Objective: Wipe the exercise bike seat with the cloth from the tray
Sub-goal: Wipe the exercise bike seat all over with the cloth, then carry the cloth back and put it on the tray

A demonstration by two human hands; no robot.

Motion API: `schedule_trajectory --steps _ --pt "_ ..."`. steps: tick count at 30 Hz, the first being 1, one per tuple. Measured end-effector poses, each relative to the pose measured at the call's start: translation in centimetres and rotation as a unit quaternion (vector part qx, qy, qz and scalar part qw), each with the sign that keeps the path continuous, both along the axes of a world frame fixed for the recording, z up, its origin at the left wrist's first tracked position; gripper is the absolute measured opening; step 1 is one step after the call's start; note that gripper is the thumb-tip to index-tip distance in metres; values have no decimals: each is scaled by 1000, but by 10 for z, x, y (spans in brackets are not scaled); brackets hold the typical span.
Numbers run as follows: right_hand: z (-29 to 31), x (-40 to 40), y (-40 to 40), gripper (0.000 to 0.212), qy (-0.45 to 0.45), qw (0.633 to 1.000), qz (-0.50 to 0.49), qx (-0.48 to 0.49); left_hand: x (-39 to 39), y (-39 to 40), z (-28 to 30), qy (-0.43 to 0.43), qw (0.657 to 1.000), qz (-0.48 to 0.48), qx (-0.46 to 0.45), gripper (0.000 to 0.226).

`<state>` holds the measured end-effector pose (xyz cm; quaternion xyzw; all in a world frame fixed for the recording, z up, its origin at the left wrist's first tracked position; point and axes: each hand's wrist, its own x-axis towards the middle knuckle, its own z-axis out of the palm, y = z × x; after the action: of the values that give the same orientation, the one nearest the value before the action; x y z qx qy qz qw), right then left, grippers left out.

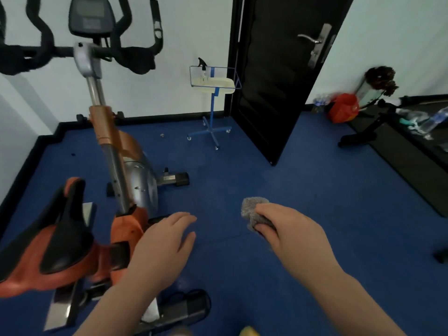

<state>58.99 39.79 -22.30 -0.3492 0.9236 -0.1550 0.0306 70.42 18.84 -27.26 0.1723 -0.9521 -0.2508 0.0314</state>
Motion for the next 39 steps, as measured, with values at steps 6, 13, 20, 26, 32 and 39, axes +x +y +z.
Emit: schedule_trajectory --steps 6,13,20,26,32,39 --pt "5 -54 44 7 -20 1000 1 -21 -49 48 19 16 1000 12 -24 37" --pt "-11 -124 36 7 -59 998 11 -16 -112 45 21 2 999 29 -41 39" --pt "-21 -226 -9 10 -53 998 29 10 -208 10 4 -6 998 34 -43 42" --pt "-10 -318 -67 9 -48 998 45 -13 -304 -49 18 -4 997 35 -71 42" --pt "-3 -394 -96 7 -58 997 41 -18 -378 -78 24 -8 997 26 -74 38" --pt "-10 -511 -135 13 -41 997 46 -38 -473 -109 6 -31 996 42 -68 40"
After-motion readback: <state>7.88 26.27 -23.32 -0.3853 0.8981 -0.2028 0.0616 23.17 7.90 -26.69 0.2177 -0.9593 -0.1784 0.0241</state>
